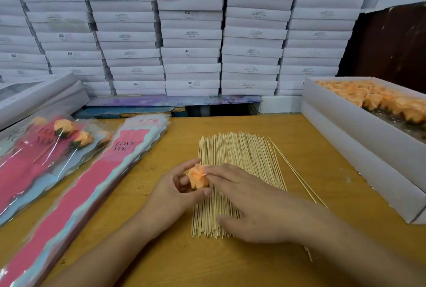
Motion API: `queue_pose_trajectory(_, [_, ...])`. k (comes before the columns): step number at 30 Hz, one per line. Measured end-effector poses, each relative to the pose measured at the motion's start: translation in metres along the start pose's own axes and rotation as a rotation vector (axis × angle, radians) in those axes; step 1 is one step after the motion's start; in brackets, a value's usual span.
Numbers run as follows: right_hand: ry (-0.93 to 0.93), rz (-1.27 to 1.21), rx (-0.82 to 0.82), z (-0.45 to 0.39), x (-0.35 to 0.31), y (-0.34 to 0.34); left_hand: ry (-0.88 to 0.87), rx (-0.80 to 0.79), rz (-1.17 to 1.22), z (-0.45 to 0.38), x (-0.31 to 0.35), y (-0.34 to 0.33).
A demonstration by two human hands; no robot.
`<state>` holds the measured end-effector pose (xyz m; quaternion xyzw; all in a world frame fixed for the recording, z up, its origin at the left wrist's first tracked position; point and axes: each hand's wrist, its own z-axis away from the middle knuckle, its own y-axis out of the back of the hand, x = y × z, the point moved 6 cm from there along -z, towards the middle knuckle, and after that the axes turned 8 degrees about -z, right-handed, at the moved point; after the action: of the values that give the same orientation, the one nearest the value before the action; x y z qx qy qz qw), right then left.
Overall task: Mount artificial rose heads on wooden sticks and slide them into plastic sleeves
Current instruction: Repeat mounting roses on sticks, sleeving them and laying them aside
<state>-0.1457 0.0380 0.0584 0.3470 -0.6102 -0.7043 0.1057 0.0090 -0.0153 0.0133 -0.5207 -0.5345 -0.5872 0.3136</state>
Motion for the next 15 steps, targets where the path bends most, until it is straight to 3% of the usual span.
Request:
queue_pose_trajectory(6, [-0.027, -0.131, 0.191, 0.006, 0.009, 0.009, 0.098, -0.006, 0.226, 0.001, -0.004, 0.005])
queue_pose_trajectory(12, [-0.337, -0.295, 0.553, 0.021, 0.086, 0.034, 0.224, -0.047, 0.437, 0.0, -0.014, 0.009])
queue_pose_trajectory(15, [-0.482, -0.356, 0.593, 0.03, 0.121, 0.032, 0.239, -0.047, 0.481, -0.002, -0.017, 0.011])
